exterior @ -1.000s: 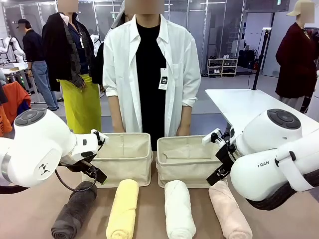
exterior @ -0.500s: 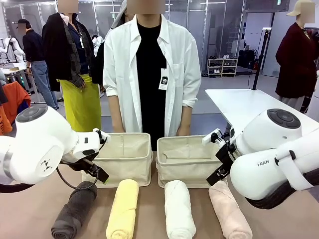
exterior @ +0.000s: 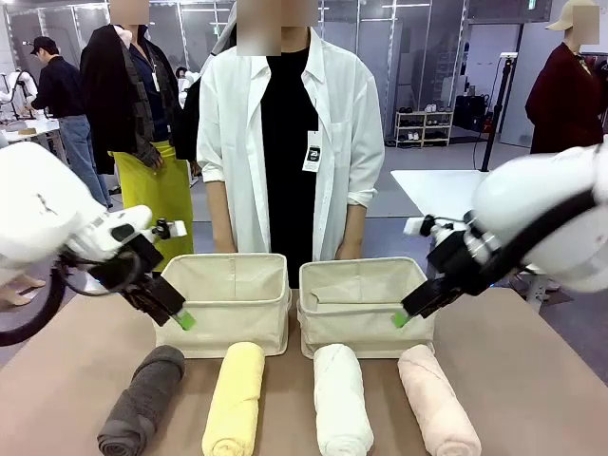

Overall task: Divide the towels into two baskets.
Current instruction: Pick up one hotel-folded towel and place it in the Fabric basket indicated by the person.

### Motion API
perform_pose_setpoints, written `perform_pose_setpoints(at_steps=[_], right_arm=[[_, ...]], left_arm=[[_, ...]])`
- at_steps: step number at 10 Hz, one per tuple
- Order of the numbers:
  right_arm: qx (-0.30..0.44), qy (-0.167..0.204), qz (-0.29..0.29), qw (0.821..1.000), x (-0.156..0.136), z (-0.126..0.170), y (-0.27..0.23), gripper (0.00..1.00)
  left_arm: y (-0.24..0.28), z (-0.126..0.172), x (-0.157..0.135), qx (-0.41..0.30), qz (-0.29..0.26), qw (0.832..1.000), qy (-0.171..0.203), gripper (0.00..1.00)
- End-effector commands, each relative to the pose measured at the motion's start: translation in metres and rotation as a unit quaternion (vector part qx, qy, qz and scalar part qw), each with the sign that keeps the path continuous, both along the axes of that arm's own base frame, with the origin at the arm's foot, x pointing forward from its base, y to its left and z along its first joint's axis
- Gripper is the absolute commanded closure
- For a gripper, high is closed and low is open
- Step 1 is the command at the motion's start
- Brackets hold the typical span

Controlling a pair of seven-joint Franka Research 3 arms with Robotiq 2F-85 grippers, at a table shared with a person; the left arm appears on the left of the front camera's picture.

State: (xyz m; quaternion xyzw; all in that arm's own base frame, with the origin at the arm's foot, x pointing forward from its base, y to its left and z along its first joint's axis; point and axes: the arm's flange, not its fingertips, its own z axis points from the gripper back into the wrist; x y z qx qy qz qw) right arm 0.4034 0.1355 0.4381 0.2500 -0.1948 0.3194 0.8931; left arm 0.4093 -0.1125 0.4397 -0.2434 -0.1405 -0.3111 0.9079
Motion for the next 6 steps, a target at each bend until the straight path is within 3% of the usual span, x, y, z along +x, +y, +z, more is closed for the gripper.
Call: perform_pose_setpoints(at_steps=[1,4,6], right_arm=[[0.115,0.087,0.003,0.99,0.022,-0.013,-0.035,0.0],[0.298,0.158,-0.05,0.94,0.016,-0.029,-0.1,0.0],[0.369,0.176,-0.13,0.903,0.005,-0.037,-0.17,0.0]], left_arm=[[0.041,-0.002,0.016,-0.097,0.007,0.993,0.072,0.0],[0.118,-0.024,0.012,-0.288,0.047,0.95,0.115,0.0],[0.188,-0.037,-0.002,-0.415,0.079,0.905,0.051,0.0]])
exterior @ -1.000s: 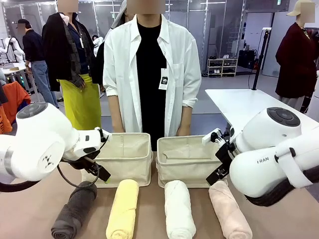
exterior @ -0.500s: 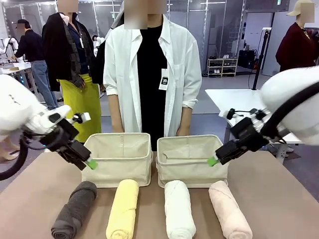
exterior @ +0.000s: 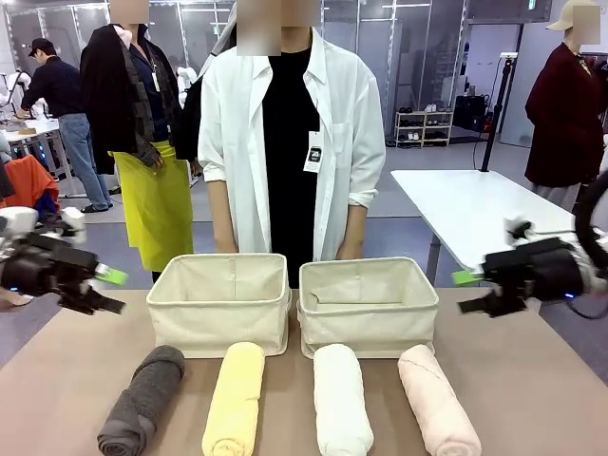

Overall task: Divide the towels into two baskets.
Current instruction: Pick up one hotel-folded towel and place it in the Fabric basket indicated by the person.

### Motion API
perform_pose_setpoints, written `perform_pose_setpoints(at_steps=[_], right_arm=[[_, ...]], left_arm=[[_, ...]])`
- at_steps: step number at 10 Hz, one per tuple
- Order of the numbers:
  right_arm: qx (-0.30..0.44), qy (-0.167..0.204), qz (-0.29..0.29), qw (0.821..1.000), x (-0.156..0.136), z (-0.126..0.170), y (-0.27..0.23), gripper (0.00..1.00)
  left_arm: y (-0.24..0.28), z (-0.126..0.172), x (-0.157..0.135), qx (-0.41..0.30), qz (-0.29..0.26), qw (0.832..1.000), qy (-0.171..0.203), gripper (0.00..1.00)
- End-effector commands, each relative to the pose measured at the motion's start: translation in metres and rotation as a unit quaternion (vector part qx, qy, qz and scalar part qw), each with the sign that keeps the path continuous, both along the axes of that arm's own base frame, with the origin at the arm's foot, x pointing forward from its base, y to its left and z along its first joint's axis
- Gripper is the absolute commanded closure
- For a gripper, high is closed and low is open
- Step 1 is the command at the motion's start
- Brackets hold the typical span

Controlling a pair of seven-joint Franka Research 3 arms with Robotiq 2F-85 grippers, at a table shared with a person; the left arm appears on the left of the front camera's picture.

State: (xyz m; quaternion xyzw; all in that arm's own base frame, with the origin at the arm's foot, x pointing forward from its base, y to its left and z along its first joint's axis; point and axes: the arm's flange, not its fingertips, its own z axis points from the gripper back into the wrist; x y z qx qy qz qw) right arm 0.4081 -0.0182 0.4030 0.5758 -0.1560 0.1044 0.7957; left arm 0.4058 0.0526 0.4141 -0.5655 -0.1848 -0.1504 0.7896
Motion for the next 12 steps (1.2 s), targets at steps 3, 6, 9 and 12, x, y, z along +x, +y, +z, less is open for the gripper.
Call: perform_pose_setpoints(at_steps=[3,6,9,12], right_arm=[[0.043,0.064,-0.179,0.981,-0.052,-0.013,-0.133,0.0],[0.058,0.066,-0.224,0.971,-0.087,-0.033,-0.164,0.0],[0.059,0.062,-0.233,0.969,-0.094,-0.047,-0.16,0.0],[0.057,0.078,-0.231,0.968,-0.092,-0.048,-0.174,0.0]], left_arm=[[0.143,-0.021,-0.05,-0.086,0.15,0.985,-0.028,0.0],[0.21,-0.028,-0.09,-0.082,0.247,0.965,-0.018,0.0],[0.212,-0.03,-0.085,-0.068,0.253,0.965,0.006,0.0],[0.225,-0.031,-0.104,-0.078,0.261,0.962,-0.015,0.0]])
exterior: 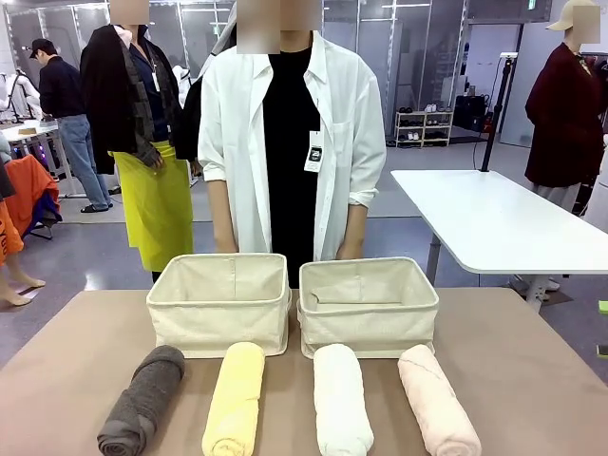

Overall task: Divide the towels into two baskets.
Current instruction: Pick up one hotel-folded towel and place it in the Fabric basket indicated by the person.

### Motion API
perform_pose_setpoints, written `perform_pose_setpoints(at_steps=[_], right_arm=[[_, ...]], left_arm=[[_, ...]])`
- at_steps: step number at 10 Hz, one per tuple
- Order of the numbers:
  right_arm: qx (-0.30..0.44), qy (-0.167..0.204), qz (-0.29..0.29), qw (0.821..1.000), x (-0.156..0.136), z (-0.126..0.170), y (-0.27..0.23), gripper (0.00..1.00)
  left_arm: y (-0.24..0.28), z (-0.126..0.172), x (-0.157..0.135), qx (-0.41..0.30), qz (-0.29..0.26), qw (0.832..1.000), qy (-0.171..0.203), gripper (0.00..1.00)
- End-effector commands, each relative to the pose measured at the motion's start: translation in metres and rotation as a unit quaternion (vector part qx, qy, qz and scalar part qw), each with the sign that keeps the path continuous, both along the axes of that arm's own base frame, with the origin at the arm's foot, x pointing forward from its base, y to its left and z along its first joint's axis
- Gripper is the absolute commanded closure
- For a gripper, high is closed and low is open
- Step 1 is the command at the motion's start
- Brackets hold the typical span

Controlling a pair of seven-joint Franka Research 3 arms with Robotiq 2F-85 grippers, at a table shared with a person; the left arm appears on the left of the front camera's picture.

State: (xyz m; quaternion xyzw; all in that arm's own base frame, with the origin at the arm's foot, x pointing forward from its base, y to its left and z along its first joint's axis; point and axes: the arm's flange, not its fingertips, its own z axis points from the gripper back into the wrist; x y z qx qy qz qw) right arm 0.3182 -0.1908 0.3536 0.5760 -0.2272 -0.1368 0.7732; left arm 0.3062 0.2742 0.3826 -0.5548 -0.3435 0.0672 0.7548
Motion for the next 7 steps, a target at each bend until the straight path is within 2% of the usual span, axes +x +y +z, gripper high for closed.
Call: perform_pose_setpoints(at_steps=[1,7], right_arm=[[-0.001,0.0,0.0,1.0,-0.0024,0.0011,-0.0009,0.0],[-0.001,0.0,0.0,1.0,-0.0024,0.0011,-0.0009,0.0]], left_arm=[[0.0032,0.001,-0.0039,-0.001,0.003,1.0,-0.005,0.0],[0.0032,0.001,-0.0039,-0.001,0.003,1.0,-0.005,0.0]])
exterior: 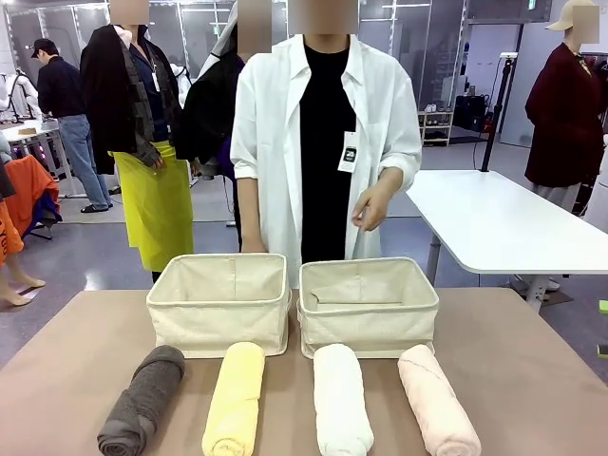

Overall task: Divide the towels into two baskets.
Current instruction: Pick up one hotel-folded towel and place it in the Fabric basket indicated by the person.

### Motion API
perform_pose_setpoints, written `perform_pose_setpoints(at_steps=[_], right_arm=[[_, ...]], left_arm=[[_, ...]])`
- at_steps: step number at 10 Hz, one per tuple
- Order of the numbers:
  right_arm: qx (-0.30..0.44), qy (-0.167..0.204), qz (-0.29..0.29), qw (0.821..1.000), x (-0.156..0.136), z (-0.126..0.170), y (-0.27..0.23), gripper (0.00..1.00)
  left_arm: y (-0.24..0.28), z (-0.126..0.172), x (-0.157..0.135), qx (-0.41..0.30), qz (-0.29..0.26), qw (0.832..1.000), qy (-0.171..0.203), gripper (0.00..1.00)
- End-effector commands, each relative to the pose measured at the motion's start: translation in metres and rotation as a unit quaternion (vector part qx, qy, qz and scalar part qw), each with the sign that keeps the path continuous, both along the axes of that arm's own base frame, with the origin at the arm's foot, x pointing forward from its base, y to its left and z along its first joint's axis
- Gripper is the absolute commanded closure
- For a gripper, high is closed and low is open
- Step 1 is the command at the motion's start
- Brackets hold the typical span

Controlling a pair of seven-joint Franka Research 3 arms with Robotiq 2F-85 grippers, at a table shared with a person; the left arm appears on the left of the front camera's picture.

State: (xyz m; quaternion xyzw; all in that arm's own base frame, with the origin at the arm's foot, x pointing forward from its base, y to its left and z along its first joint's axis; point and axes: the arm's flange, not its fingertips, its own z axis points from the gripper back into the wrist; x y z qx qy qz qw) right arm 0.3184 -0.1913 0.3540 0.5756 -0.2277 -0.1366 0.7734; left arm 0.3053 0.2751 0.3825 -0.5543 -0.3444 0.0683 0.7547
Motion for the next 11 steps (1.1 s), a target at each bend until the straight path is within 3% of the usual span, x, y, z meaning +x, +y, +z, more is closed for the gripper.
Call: perform_pose_setpoints(at_steps=[1,9,11], right_arm=[[-0.001,0.0,0.0,1.0,-0.003,0.001,0.0,0.0],[0.0,0.0,0.0,1.0,0.0,0.0,0.0,0.0],[-0.069,0.008,0.064,0.996,0.014,0.034,0.029,0.0]], left_arm=[[0.002,0.001,-0.003,-0.001,0.002,1.0,-0.005,0.0],[0.002,0.001,-0.003,-0.001,0.002,1.0,-0.005,0.0],[0.002,0.001,-0.003,-0.001,0.002,1.0,-0.005,0.0]])
